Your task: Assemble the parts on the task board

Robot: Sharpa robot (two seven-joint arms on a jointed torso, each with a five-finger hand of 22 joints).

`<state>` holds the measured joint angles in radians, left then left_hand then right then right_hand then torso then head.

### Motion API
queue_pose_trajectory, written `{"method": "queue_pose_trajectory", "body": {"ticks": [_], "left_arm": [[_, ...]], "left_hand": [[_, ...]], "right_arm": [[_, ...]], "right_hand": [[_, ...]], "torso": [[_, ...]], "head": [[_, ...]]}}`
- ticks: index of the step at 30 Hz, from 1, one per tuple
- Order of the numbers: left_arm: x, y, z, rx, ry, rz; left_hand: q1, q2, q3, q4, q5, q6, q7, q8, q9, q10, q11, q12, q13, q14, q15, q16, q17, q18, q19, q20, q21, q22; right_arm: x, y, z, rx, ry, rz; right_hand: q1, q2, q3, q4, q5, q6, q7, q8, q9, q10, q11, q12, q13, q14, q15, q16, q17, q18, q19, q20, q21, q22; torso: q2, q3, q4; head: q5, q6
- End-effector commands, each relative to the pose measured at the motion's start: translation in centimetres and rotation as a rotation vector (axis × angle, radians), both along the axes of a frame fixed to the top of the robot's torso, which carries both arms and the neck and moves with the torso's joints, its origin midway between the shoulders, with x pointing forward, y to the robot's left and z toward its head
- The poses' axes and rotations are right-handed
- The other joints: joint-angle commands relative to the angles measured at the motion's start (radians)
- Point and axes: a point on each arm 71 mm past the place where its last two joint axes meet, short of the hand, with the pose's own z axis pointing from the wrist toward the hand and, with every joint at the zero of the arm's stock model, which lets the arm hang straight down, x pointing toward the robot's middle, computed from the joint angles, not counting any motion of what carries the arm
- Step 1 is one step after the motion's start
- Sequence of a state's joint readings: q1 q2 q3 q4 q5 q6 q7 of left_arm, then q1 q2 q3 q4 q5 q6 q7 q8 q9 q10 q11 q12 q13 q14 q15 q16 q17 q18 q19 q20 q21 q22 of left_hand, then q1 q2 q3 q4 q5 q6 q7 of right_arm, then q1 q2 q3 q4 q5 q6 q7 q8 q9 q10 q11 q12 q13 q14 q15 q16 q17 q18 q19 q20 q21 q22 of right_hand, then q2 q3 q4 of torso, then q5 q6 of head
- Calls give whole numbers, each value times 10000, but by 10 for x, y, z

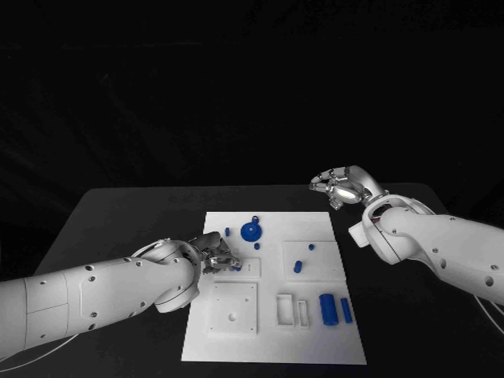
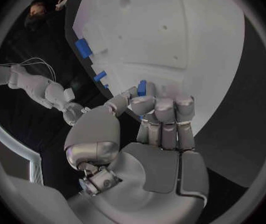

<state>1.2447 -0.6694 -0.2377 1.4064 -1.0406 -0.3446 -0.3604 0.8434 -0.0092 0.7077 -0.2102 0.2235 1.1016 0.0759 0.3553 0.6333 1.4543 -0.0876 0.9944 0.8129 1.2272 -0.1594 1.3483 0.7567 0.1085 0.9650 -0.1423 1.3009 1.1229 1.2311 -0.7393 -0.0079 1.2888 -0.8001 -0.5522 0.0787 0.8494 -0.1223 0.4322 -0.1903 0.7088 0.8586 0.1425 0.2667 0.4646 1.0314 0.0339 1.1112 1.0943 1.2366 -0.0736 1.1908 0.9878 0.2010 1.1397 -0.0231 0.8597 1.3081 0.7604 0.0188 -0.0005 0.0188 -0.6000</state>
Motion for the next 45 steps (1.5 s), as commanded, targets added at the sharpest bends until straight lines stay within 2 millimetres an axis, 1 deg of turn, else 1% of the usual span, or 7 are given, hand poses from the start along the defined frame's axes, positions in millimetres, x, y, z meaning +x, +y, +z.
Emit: {"method": "queue_pose_trajectory", "body": {"ticks": [1,11,18,29,34,42,45], "left_arm": [[-1,0,-2,25,2,23],[-1,-5,-6,255,427,-236],[-1,-5,-8,384,658,-347],[-4,-6,-9,421,880,-555],[-4,-6,-9,404,901,-591],[-5,-6,-9,424,963,-647],[-5,-6,-9,436,981,-652]], "left_hand": [[57,139,43,8,47,1045,-842,42,6,-412,-335,40,-17,569,-659,52,-12,156,-36,-1297,51,16],[40,132,40,4,42,1036,-839,44,-1,-416,-333,46,-21,563,-657,55,-19,155,-43,-1294,55,18],[38,44,40,-55,-22,1014,-835,54,-19,-424,-329,63,-33,541,-652,62,-38,157,-69,-1291,63,25],[377,-354,99,-379,64,1017,-837,122,-66,-438,-330,123,-66,510,-648,108,-91,181,-107,-1294,92,32],[481,-433,93,-449,94,1013,-833,136,-84,-444,-326,132,-78,502,-643,118,-110,180,-111,-1290,98,29],[744,-664,68,-630,74,1002,-830,171,-121,-448,-323,153,-108,490,-640,139,-151,183,-111,-1285,107,15],[801,-709,63,-646,77,1003,-830,181,-130,-448,-322,157,-116,488,-638,145,-162,181,-110,-1282,106,9]], "right_arm": [[-1,1,0,3,23,98],[-1,1,0,5,32,102],[-1,1,0,0,43,92],[0,0,0,-6,53,88],[0,0,0,-7,58,88],[0,0,-1,-6,64,87],[0,0,-1,-6,72,86]], "right_hand": [[-4,63,-73,10,34,52,39,45,-12,-7,-12,58,-15,16,-37,14,-9,608,70,21,-53,93],[-14,67,-76,17,45,56,38,47,-13,-3,-13,65,-21,20,-38,16,-10,608,74,20,-53,95],[-19,67,-78,20,51,58,37,47,-13,-1,-14,68,-24,22,-39,17,-11,608,76,19,-53,95],[-30,66,-82,27,60,59,36,47,-14,1,-15,73,-29,24,-40,18,-12,608,79,18,-54,96],[-56,82,-85,50,83,63,35,47,-16,4,-16,81,-39,27,-41,17,-16,608,83,17,-57,97],[-70,90,-86,63,99,64,34,46,-17,4,-17,86,-45,28,-42,18,-18,608,85,16,-60,98],[-75,92,-86,67,105,64,34,45,-17,4,-17,87,-48,29,-42,18,-18,608,86,15,-60,98]], "torso": [[1,2,8],[0,-3,-3],[0,1,-13],[-4,-2,-1],[-5,1,-2],[-3,1,0],[-1,0,2]], "head": [[0,-8],[19,-12],[15,-26],[12,-47],[12,-42],[15,-59],[19,-55]]}}
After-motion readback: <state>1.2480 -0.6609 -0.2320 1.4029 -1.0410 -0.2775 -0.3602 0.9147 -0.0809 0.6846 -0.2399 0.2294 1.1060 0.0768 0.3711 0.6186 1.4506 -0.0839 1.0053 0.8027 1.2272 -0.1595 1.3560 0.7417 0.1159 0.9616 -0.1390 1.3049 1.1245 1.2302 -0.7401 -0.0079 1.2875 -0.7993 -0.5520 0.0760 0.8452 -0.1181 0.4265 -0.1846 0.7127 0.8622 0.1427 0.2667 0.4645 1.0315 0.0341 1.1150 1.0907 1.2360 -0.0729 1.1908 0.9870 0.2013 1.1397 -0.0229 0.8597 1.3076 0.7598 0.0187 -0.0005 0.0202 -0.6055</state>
